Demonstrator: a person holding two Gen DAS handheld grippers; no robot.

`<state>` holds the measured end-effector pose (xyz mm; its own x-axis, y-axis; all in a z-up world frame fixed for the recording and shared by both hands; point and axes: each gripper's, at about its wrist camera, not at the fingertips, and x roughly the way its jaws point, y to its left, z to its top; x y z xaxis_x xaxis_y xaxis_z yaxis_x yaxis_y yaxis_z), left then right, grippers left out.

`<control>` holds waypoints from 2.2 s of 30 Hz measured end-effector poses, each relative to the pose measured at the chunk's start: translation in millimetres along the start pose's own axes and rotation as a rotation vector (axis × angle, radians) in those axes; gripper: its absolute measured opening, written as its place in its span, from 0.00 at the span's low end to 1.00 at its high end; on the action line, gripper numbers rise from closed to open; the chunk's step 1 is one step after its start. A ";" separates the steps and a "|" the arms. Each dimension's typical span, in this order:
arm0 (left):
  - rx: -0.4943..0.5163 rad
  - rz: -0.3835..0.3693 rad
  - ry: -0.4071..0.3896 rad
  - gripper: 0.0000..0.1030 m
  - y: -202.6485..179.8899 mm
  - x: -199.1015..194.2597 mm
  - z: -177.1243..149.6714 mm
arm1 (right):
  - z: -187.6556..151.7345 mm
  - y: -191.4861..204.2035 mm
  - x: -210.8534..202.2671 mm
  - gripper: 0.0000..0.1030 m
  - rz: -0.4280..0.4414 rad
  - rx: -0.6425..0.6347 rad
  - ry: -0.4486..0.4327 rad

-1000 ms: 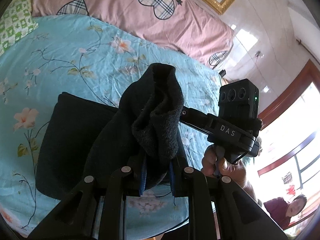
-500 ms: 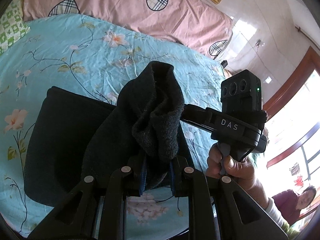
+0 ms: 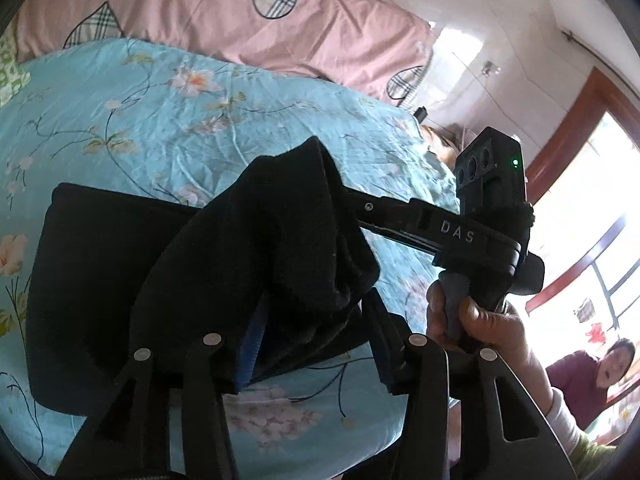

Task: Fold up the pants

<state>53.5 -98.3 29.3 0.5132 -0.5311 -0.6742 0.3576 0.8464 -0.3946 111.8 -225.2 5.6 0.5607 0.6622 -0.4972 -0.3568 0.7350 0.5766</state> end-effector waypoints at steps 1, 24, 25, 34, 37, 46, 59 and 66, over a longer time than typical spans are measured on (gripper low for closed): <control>0.004 -0.007 0.000 0.50 -0.4 -0.7 -0.9 | -1.4 -1.7 -5.9 0.52 -0.030 0.013 -0.012; -0.082 -0.009 -0.108 0.64 59.7 -74.0 -9.1 | -31.4 54.8 -44.8 0.84 -0.221 0.043 -0.104; -0.098 -0.006 -0.112 0.64 65.5 -76.3 -9.7 | -32.7 58.8 -43.3 0.84 -0.231 0.036 -0.100; -0.167 0.026 -0.127 0.65 95.4 -84.2 -10.2 | -44.3 75.8 -32.9 0.85 -0.254 0.032 -0.081; -0.184 0.035 -0.134 0.66 102.9 -86.5 -10.7 | -48.5 78.1 -29.7 0.86 -0.267 0.034 -0.070; -0.220 0.052 -0.131 0.66 117.0 -85.1 -7.6 | -57.6 75.2 -31.6 0.86 -0.276 0.067 -0.072; -0.250 0.090 -0.088 0.69 141.8 -68.0 -4.4 | -58.5 68.6 -18.5 0.86 -0.257 0.095 -0.046; -0.264 0.086 -0.073 0.69 153.7 -59.4 -1.1 | -60.3 62.5 -7.7 0.86 -0.254 0.108 -0.020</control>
<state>77.2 63.4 8.0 0.5913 -0.4500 -0.6693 0.0996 0.8643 -0.4931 40.1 -175.6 6.4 0.6370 0.4546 -0.6226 -0.1217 0.8567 0.5012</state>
